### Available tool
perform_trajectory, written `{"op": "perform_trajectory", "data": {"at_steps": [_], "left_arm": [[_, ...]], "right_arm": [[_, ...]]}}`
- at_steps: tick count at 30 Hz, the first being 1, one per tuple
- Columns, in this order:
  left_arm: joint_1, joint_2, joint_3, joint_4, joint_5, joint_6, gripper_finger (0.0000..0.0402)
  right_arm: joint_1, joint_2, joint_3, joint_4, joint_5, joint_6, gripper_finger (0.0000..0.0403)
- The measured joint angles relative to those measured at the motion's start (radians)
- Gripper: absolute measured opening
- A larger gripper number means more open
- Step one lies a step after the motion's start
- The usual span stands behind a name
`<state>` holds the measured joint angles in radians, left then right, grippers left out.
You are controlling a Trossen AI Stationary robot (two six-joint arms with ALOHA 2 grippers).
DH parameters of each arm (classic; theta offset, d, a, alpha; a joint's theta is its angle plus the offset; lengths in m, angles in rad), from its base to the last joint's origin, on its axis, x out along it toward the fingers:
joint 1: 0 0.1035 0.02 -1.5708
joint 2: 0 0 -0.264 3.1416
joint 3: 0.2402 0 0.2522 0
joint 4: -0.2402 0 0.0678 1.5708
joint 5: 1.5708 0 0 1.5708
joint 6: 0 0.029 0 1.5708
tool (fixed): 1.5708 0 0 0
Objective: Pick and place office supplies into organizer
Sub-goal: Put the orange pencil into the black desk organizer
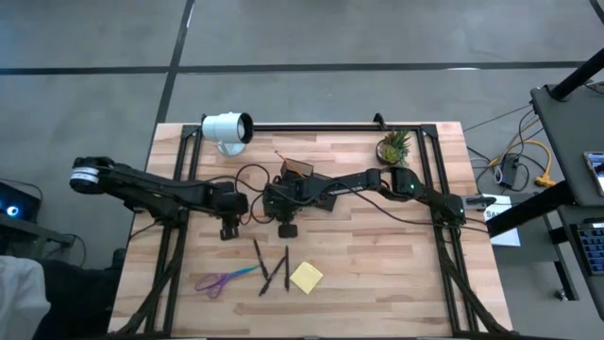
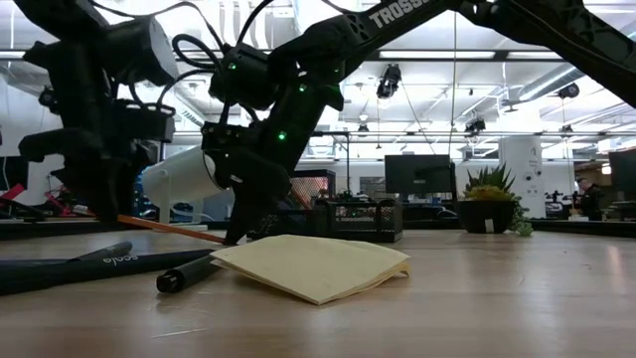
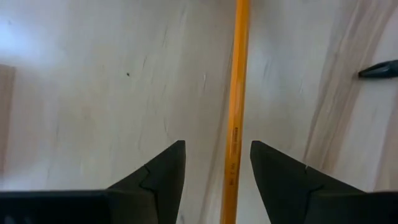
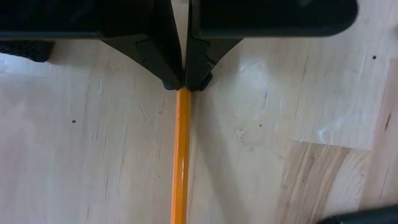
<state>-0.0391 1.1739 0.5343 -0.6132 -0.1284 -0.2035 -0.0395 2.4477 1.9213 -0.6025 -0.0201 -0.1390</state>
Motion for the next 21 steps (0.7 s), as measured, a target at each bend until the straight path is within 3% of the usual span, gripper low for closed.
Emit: {"op": "perform_trajectory", "data": {"at_steps": [7, 18, 21], "left_arm": [[0.000, 0.033, 0.000, 0.002, 0.000, 0.000, 0.0156], [0.000, 0.024, 0.000, 0.003, 0.008, 0.007, 0.0021], [-0.001, 0.021, 0.000, 0.002, 0.014, 0.008, 0.0011]], "right_arm": [[-0.001, -0.005, -0.001, 0.002, -0.003, -0.004, 0.0008], [-0.001, -0.005, -0.001, 0.007, -0.001, -0.004, 0.0009], [-0.003, -0.005, -0.001, 0.011, -0.001, -0.004, 0.0009]]}}
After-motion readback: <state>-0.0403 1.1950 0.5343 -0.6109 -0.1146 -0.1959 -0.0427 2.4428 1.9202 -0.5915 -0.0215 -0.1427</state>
